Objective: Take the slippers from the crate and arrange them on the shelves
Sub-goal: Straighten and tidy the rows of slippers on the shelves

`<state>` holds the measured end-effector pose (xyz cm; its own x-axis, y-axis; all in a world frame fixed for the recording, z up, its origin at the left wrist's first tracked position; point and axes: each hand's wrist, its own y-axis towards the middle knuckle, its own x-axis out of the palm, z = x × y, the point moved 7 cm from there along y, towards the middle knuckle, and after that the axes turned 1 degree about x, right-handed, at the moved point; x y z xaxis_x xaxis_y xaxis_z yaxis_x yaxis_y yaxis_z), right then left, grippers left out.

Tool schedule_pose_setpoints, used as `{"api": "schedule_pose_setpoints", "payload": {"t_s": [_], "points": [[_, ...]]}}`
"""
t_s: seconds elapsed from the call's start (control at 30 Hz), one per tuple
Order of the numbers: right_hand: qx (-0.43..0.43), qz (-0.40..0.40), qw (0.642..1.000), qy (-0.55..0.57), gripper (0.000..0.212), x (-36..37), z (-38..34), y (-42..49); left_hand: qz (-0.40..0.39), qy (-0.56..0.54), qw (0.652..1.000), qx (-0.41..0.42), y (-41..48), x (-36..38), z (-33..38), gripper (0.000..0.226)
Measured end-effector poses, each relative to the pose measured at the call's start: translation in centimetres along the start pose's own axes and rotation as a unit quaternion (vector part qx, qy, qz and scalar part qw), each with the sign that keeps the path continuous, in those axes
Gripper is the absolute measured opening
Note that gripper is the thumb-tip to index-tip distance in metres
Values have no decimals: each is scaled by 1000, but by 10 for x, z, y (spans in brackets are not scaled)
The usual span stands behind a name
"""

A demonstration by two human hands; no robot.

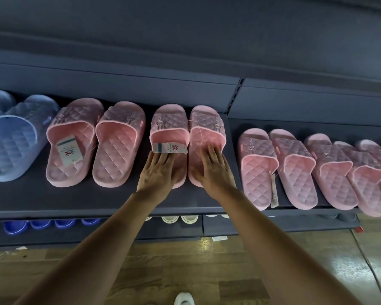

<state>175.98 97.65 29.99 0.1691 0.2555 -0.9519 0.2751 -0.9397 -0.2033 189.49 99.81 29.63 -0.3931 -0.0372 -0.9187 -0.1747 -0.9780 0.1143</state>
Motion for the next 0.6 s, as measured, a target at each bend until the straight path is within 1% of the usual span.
{"api": "schedule_pose_setpoints", "payload": {"t_s": [0.1,0.2,0.4,0.5,0.6], "points": [[-14,-32,999,-30,73,-2,4,-3,-31,-1,999,-18,-4,-2,2,70],[-30,-45,998,-23,76,-6,5,-9,-69,34,997,-3,-12,0,3,78],[-37,-36,999,-3,76,-4,6,-11,-71,27,997,-20,-7,2,12,72],[-31,-33,999,18,74,-7,6,-13,-63,25,998,-14,-7,-1,10,75],[-10,-5,999,40,69,-18,10,-21,-63,12,998,-12,-9,-8,8,74]]}}
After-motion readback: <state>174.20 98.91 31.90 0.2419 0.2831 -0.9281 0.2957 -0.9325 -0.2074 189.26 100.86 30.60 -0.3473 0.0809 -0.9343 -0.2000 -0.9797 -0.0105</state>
